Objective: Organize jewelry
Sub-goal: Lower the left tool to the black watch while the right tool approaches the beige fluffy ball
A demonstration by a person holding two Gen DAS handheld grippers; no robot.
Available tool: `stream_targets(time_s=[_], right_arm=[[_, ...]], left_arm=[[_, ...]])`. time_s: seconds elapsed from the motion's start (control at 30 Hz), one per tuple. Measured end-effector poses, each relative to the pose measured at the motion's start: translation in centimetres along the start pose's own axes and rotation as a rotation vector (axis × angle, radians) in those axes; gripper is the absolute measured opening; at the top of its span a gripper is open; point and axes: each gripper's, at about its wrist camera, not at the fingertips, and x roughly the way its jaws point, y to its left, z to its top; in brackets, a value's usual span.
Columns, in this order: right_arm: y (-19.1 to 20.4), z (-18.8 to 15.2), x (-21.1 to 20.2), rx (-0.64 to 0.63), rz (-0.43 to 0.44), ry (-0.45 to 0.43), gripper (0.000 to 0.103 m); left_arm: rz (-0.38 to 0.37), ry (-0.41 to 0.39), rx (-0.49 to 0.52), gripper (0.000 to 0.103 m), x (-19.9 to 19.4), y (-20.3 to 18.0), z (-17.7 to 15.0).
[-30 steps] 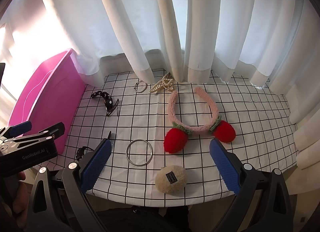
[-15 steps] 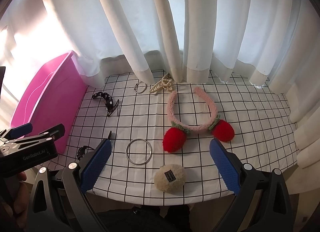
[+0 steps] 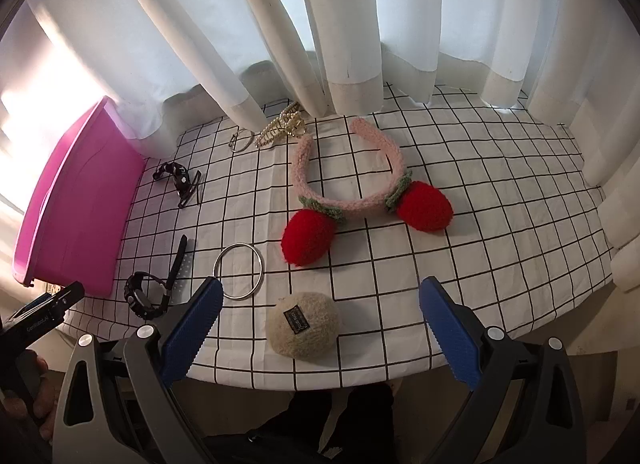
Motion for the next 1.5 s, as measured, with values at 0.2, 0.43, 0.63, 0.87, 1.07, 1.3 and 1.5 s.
stream_targets(time_s=[0.2,0.43,0.63,0.87,1.07,1.3,1.5], right_arm=[[-0.7,-2.3,2.9,0.014,0.027,0.082,0.094],[0.6,-4.1,6.5,-0.046,0.028,0.143,0.094],[1.3,-5.2,10.1,-0.029,0.021,0.200,0.094],[1.8,-6.0,12.2,-0.037,-0.031,0.216,0.094],[2.1,-6.3,13.4,-0.044,-0.083,0.219,0.094],[2.3,-6.1,13.8,-0.079,-0.152,0.189,0.094],[1.9,-6.1,13.7,-0.094,-0.151,0.157,0.094]], left_arm=[[-0.045,0.032,0.044,0.097,3.5,-1.3,-2.2],[-0.092,0.045,0.082,0.097,7.0,-2.1,-1.9],[-0.128,0.055,0.089,0.097,8.7,-1.8,-1.5],[-0.132,0.062,0.136,0.097,10.9,-2.0,-1.5],[-0.139,0.080,0.170,0.097,12.7,-2.7,-1.5],[-0.125,0.069,0.206,0.097,13.7,-3.7,-1.7],[-0.117,0.049,0.201,0.098,13.9,-4.0,-1.4]])
